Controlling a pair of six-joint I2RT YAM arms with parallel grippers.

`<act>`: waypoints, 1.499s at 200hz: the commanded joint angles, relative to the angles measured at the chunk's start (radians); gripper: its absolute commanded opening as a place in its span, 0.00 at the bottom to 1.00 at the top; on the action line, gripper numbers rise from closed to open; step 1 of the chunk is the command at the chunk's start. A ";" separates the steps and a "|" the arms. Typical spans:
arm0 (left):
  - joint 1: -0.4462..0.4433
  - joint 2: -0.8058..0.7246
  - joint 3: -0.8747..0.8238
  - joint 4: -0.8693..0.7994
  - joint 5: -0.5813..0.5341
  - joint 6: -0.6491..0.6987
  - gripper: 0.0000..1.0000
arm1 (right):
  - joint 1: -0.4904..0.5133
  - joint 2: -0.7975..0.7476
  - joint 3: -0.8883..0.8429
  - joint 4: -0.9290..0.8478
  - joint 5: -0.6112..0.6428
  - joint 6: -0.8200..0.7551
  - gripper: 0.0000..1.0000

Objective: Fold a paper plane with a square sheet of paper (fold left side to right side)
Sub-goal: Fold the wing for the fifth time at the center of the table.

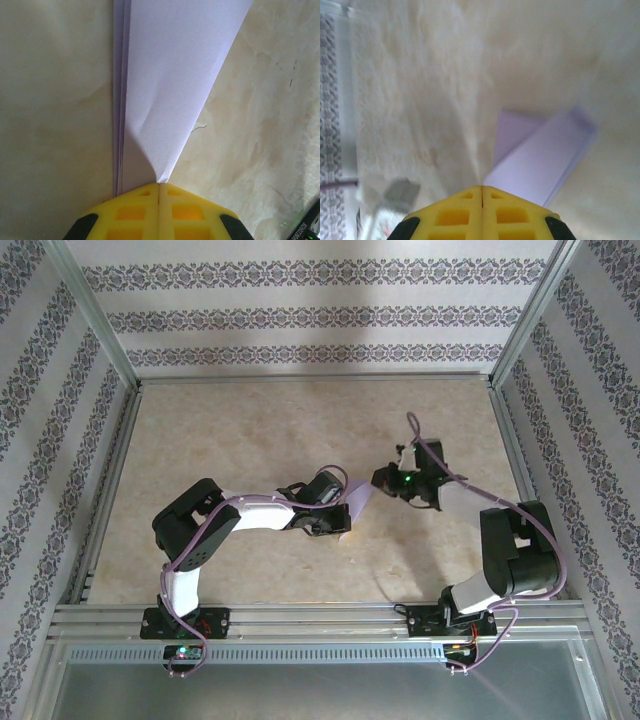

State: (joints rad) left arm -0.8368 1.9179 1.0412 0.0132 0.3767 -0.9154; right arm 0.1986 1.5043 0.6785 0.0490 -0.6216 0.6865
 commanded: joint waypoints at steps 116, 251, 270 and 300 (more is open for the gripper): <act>-0.004 0.029 -0.028 -0.124 -0.019 0.021 0.00 | 0.225 0.081 -0.096 0.107 0.075 0.170 0.00; -0.004 0.040 -0.036 -0.139 -0.030 0.029 0.00 | 0.063 0.211 -0.056 0.114 0.066 0.024 0.00; -0.005 0.039 -0.038 -0.141 -0.031 0.029 0.00 | 0.019 0.233 -0.025 0.113 0.044 0.006 0.00; -0.004 0.038 -0.038 -0.143 -0.031 0.029 0.00 | -0.015 0.208 0.021 0.085 0.029 -0.006 0.00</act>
State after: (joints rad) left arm -0.8360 1.9179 1.0405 0.0143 0.3763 -0.9154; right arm 0.2173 1.7145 0.6598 0.1661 -0.6582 0.7322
